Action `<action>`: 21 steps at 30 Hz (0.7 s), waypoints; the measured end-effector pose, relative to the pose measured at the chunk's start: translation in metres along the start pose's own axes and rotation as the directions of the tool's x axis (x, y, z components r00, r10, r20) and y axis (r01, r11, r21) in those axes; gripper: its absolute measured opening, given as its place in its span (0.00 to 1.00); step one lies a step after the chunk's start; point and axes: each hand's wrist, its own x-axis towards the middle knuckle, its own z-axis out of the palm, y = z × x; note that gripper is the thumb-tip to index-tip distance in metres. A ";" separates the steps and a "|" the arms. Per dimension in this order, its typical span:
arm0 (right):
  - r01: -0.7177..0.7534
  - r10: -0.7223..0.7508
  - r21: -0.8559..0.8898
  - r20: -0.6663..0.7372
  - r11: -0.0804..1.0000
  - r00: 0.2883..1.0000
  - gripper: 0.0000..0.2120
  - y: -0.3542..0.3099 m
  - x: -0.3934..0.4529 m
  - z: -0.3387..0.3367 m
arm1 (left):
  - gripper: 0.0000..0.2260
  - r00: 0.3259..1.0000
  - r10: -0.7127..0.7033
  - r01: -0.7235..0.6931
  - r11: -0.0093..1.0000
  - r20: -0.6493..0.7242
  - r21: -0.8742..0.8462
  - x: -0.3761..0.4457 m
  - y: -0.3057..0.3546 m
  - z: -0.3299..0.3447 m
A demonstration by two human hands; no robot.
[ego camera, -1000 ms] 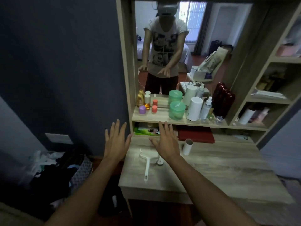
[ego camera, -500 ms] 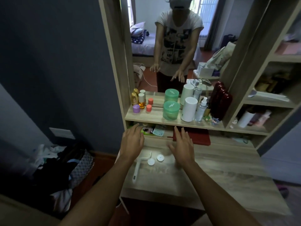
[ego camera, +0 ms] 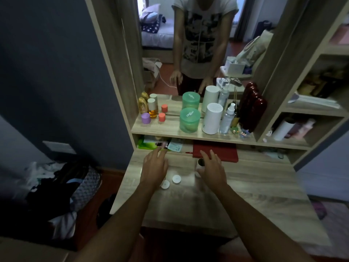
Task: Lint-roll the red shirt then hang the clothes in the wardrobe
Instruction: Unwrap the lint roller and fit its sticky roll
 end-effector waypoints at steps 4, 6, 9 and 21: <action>0.093 -0.085 -0.035 0.179 0.995 0.980 0.42 0.014 0.024 0.008 | 0.18 0.982 -0.071 0.075 0.997 0.174 -0.017 0.000 0.002 0.023; 0.145 -0.129 -0.048 0.249 0.988 0.960 0.42 0.023 0.035 0.013 | 0.18 0.954 -0.107 0.114 0.993 0.281 -0.009 -0.004 0.001 0.036; 0.211 -0.193 -0.039 0.279 0.977 0.941 0.35 0.034 0.046 0.018 | 0.17 0.917 -0.190 0.203 0.979 0.352 0.001 -0.010 0.001 0.055; -0.087 -0.059 0.472 0.287 0.878 0.956 0.21 0.038 0.063 0.023 | 0.18 0.817 -0.393 0.356 0.920 0.422 0.166 -0.044 0.010 0.108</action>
